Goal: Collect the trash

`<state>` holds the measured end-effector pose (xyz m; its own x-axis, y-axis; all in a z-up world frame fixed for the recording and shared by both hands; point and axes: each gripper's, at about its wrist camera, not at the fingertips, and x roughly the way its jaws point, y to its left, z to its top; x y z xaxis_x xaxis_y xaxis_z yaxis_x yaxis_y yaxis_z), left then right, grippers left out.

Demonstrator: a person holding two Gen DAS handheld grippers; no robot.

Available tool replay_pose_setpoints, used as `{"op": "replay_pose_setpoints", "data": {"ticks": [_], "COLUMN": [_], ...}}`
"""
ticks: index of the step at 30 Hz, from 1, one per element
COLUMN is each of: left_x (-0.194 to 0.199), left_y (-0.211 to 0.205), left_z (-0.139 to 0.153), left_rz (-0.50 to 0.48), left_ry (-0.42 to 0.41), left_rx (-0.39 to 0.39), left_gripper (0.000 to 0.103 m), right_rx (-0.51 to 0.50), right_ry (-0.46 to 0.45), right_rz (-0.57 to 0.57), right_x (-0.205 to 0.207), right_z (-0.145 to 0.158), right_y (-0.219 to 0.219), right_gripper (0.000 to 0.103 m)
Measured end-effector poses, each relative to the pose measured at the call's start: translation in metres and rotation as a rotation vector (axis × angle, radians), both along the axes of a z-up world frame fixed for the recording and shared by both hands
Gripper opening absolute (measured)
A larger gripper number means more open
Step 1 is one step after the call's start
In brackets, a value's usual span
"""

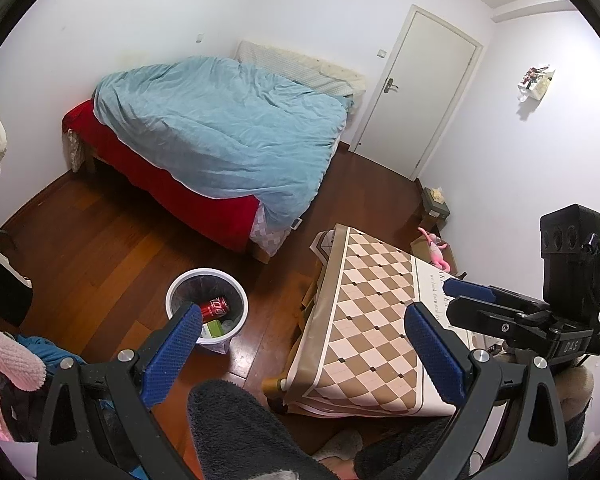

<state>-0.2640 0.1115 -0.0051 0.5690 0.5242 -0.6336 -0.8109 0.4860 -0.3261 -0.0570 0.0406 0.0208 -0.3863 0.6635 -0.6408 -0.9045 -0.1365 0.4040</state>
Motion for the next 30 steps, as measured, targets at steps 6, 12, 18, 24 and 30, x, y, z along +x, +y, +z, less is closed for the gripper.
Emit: {"op": "replay_pose_setpoints", "data": {"ticks": [6,12,18,24,30], "left_x": [0.0013,0.001,0.0015,-0.001,-0.0041], "left_y": [0.0001,0.0,0.0008,0.001,0.0027], "left_z": [0.0024,0.002,0.0044,0.0057,0.0067], "left_rz": [-0.006,-0.01,-0.014,-0.017,-0.024], "left_ry": [0.0,-0.003,-0.005,-0.006,-0.012], "left_rx": [0.004,0.004,0.006,0.01,0.012], "left_gripper": [0.103,0.103,0.103,0.103,0.103], "right_rx": [0.002,0.001,0.004,0.002,0.0], "right_ry": [-0.001,0.001,0.001,0.001,0.005], "right_rz": [-0.002,-0.002,-0.003,-0.002,-0.004], "right_x": [0.0003,0.0012,0.002,0.0023,0.0022], "right_z": [0.0016,0.0031,0.0041,0.0034,0.0046], "right_y": [-0.0007,-0.0016,-0.0025,-0.0027,-0.0035], "right_gripper": [0.103,0.103,0.103,0.103,0.103]}}
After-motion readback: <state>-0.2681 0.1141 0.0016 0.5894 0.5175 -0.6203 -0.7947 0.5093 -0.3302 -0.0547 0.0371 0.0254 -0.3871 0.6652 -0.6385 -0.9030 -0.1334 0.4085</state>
